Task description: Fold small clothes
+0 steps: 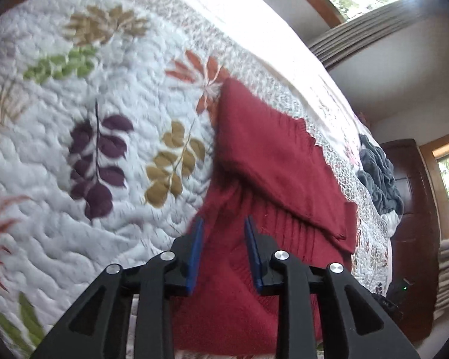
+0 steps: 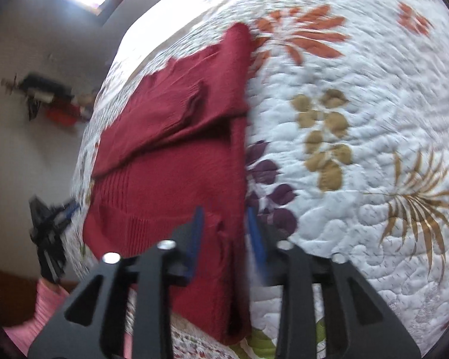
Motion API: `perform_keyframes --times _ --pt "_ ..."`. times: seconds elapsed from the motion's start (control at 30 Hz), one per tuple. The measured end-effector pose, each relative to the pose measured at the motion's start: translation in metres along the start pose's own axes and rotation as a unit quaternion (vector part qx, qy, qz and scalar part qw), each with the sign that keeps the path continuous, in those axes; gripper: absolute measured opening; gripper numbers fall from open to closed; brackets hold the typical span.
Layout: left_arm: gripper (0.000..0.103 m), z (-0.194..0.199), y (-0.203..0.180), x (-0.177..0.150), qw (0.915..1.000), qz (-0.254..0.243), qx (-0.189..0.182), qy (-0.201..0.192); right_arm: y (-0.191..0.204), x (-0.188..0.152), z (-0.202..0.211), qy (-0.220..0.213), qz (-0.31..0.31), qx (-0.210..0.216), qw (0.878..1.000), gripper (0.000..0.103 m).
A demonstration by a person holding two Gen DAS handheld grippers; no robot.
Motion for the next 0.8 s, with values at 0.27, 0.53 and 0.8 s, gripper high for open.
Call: perform_keyframes --times 0.27,0.53,0.8 --pt "0.044 -0.02 -0.051 -0.013 0.9802 -0.182 0.079 -0.004 0.025 -0.024 -0.031 0.08 0.089 -0.063 0.991 0.053" --pt "0.044 -0.057 -0.07 -0.026 0.9606 -0.247 0.126 0.013 0.028 -0.047 -0.042 0.105 0.147 -0.122 0.976 0.042" --pt "0.02 -0.048 -0.076 -0.036 0.9585 -0.256 0.125 -0.013 0.041 -0.048 -0.054 0.104 0.181 -0.142 0.968 0.03"
Point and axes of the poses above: each gripper's, at about its wrist camera, not at the fingertips, and z roughly against the way its jaws point, y to its left, x to its top, the point moved 5 cm from there along -z, roughly the way its jaws point, and after that the axes turned 15 degrees about x, right-handed, at the moved point
